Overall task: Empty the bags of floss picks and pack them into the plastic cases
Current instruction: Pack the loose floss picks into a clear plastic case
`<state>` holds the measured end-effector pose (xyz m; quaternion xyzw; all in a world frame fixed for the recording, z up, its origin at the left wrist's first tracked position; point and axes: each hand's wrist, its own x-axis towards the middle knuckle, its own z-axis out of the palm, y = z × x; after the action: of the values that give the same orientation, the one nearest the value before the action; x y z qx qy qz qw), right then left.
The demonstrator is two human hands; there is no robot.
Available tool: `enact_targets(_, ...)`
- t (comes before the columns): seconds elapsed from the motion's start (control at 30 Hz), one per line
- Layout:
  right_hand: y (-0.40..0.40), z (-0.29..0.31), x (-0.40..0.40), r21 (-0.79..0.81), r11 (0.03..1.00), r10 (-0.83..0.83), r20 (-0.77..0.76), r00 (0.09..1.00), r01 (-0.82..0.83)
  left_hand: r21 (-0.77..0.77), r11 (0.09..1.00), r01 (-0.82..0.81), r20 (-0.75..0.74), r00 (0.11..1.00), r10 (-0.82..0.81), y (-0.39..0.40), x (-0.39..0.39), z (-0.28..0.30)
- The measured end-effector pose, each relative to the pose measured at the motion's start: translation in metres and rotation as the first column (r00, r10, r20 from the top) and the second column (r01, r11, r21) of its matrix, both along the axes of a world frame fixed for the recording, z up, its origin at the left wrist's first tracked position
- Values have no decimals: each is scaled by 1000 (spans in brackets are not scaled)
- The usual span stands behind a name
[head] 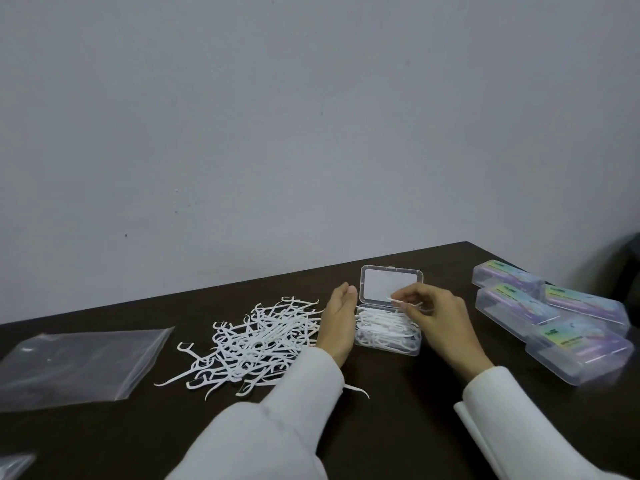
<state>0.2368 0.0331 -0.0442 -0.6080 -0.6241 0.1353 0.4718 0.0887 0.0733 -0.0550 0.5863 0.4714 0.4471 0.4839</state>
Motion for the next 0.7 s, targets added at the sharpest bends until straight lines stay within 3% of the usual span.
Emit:
enact_targets(0.23, -3, 0, 2, 98, 994, -50, -56, 997, 55, -12, 987, 160, -72, 984, -161, -13, 2, 3)
enact_targets(0.4, -2, -1, 2, 75, 997, -31, 28, 999, 29, -51, 971, 235, -51, 970, -238, -15, 3, 3)
enact_targets(0.57, -3, -5, 2, 51, 998, 24, 151, 988, -32, -52, 979, 198, 16, 980, -198, -4, 3, -3)
enact_targets(0.7, -8, -1, 4, 174, 972, -175, 71, 982, 160, -89, 981, 175, 124, 979, -163, 5, 0, -6)
